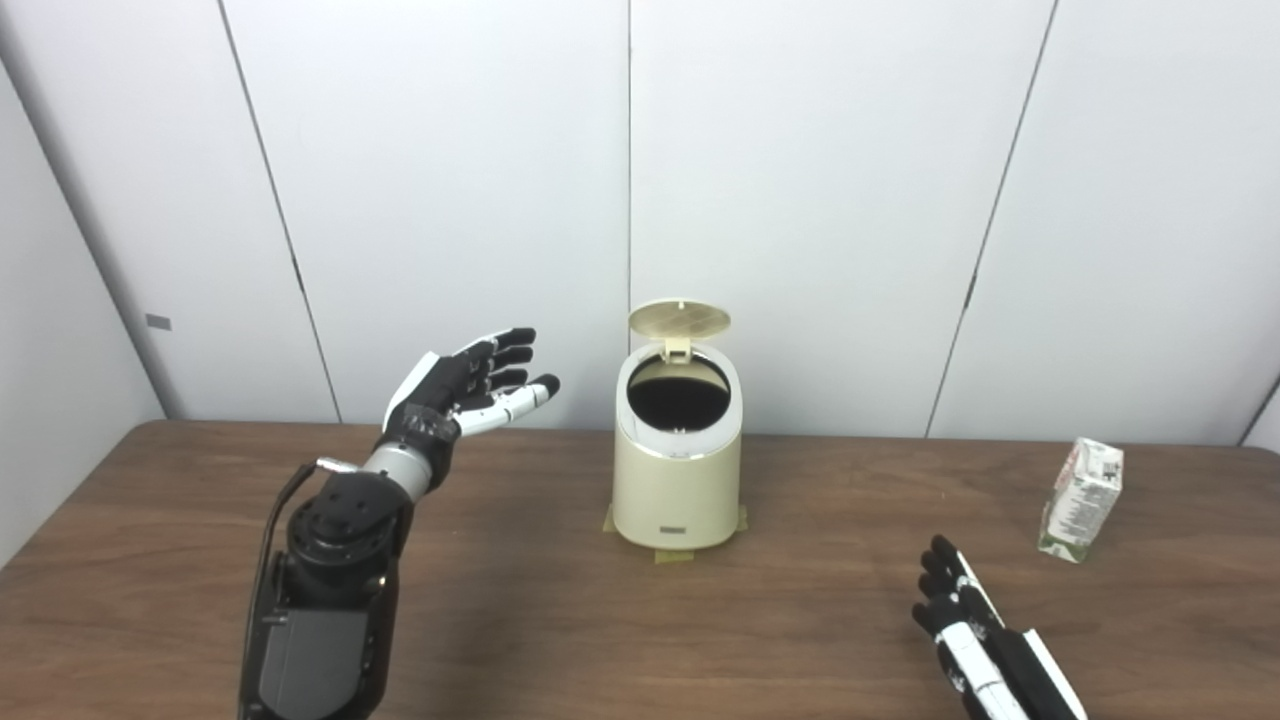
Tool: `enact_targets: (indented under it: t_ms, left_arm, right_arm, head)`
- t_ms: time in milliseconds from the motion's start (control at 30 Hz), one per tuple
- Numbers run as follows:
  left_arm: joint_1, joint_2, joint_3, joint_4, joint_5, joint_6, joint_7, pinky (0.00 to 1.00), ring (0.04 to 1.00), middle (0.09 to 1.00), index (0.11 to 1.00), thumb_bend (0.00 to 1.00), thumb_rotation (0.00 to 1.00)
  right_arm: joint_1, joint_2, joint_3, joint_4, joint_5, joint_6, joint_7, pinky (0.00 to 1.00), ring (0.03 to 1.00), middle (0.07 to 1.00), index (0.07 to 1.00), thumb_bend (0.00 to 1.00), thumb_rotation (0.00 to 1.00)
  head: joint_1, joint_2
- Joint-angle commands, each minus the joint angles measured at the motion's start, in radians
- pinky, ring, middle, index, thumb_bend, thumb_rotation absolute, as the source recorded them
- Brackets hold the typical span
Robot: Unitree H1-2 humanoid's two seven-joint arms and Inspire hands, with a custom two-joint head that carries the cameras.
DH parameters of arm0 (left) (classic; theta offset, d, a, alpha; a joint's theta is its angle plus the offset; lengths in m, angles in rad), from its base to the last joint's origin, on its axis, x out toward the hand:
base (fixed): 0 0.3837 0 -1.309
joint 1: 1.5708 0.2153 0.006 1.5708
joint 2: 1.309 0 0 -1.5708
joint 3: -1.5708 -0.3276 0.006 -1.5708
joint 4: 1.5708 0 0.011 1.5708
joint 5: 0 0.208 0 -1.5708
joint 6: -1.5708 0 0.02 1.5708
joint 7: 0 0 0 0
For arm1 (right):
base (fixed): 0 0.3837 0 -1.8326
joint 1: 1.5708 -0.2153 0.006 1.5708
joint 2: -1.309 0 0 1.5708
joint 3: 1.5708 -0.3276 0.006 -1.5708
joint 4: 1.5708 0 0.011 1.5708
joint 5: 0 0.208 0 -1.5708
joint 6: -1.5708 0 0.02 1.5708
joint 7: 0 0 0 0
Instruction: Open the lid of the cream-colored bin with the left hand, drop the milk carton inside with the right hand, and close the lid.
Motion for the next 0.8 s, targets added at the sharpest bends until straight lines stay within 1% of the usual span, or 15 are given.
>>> enact_targets:
  t_ms: [0,67,100,133,233,333,400,467,500,533,567,633,667,733,767]
  left_arm:
    - [-0.023,0.003,-0.001,-0.055,0.004,-0.005,-0.005,0.86,0.888,0.894,0.874,0.42,0.43]
    - [0.005,-0.002,-0.002,-0.082,-0.009,-0.006,-0.013,0.87,0.905,0.911,0.892,0.41,0.61]
    - [0.024,-0.012,0.007,-0.1,-0.027,-0.006,-0.012,0.88,0.924,0.926,0.915,0.42,0.72]
    - [0.042,-0.021,0.014,-0.116,-0.04,-0.006,-0.009,0.9,0.937,0.934,0.927,0.43,0.78]
    - [0.094,-0.03,0.003,-0.159,-0.053,-0.006,-0.004,0.92,0.935,0.921,0.918,0.45,0.88]
    - [0.137,-0.027,-0.029,-0.189,-0.063,-0.006,0.005,0.92,0.932,0.919,0.909,0.43,0.96]
    - [0.171,-0.031,-0.046,-0.21,-0.072,-0.018,0.019,0.92,0.937,0.926,0.914,0.42,0.99]
    - [0.204,-0.044,-0.05,-0.229,-0.082,-0.028,0.043,0.94,0.943,0.935,0.92,0.4,1.0]
    - [0.223,-0.058,-0.048,-0.24,-0.087,-0.032,0.063,0.94,0.944,0.941,0.926,0.41,1.0]
    - [0.234,-0.066,-0.048,-0.247,-0.092,-0.034,0.078,0.93,0.94,0.945,0.93,0.41,1.0]
    - [0.255,-0.09,-0.042,-0.252,-0.092,-0.07,0.117,0.93,0.939,0.947,0.931,0.41,1.0]
    - [0.288,-0.12,-0.044,-0.249,-0.077,-0.152,0.184,0.86,0.898,0.919,0.909,0.38,0.96]
    - [0.305,-0.135,-0.047,-0.245,-0.066,-0.196,0.22,0.85,0.891,0.914,0.905,0.37,0.95]
    - [0.326,-0.157,-0.049,-0.234,-0.06,-0.254,0.268,0.85,0.895,0.919,0.912,0.43,0.92]
    - [0.332,-0.164,-0.051,-0.229,-0.059,-0.275,0.287,0.85,0.896,0.92,0.913,0.44,0.92]
  right_arm:
    - [-0.015,-0.012,-0.014,-0.025,0.017,-0.037,0.01,0.97,1.0,1.0,1.0,0.7,0.73]
    - [-0.014,-0.013,-0.019,-0.032,0.022,-0.043,0.01,0.97,1.0,0.998,1.0,0.69,0.74]
    - [-0.015,-0.018,-0.02,-0.031,0.02,-0.053,0.012,0.97,1.0,0.998,1.0,0.68,0.75]
    - [-0.016,-0.022,-0.022,-0.029,0.017,-0.062,0.015,0.97,1.0,0.998,1.0,0.67,0.76]
    - [-0.02,-0.028,-0.026,-0.037,0.001,-0.054,0.008,0.95,0.988,0.991,1.0,0.69,0.8]
    - [-0.023,-0.03,-0.03,-0.053,0.0,-0.033,0.0,0.94,0.981,0.993,0.995,0.69,0.8]
    - [-0.028,-0.03,-0.038,-0.054,-0.001,-0.032,-0.008,0.93,0.98,0.99,0.99,0.67,0.78]
    - [-0.033,-0.03,-0.049,-0.056,0.004,-0.035,-0.014,0.93,0.98,0.982,0.978,0.64,0.71]
    - [-0.035,-0.028,-0.056,-0.06,0.006,-0.033,-0.021,0.92,0.976,0.978,0.974,0.61,0.66]
    - [-0.037,-0.026,-0.06,-0.063,0.007,-0.031,-0.025,0.91,0.965,0.969,0.967,0.59,0.56]
    - [-0.042,-0.022,-0.07,-0.062,0.002,-0.032,-0.038,0.9,0.961,0.966,0.965,0.59,0.52]
    - [-0.05,-0.016,-0.084,-0.057,-0.011,-0.04,-0.06,0.79,0.891,0.915,0.932,0.7,0.41]
    - [-0.051,-0.014,-0.088,-0.05,-0.04,-0.059,-0.079,0.77,0.878,0.905,0.925,0.71,0.39]
    - [-0.05,-0.009,-0.091,-0.047,-0.086,-0.076,-0.11,0.77,0.831,0.864,0.887,0.75,0.3]
    - [-0.049,-0.006,-0.093,-0.05,-0.102,-0.076,-0.123,0.77,0.824,0.858,0.881,0.76,0.29]
  head:
    - [0.0,-0.005]
    - [0.003,-0.008]
    - [0.007,-0.012]
    - [0.007,-0.012]
    - [0.003,-0.018]
    - [-0.01,-0.02]
    - [-0.024,-0.019]
    - [-0.031,-0.021]
    - [-0.036,-0.023]
    - [-0.038,-0.024]
    - [-0.044,-0.026]
    - [-0.054,-0.028]
    - [-0.062,-0.029]
    - [-0.075,-0.029]
    - [-0.088,-0.03]
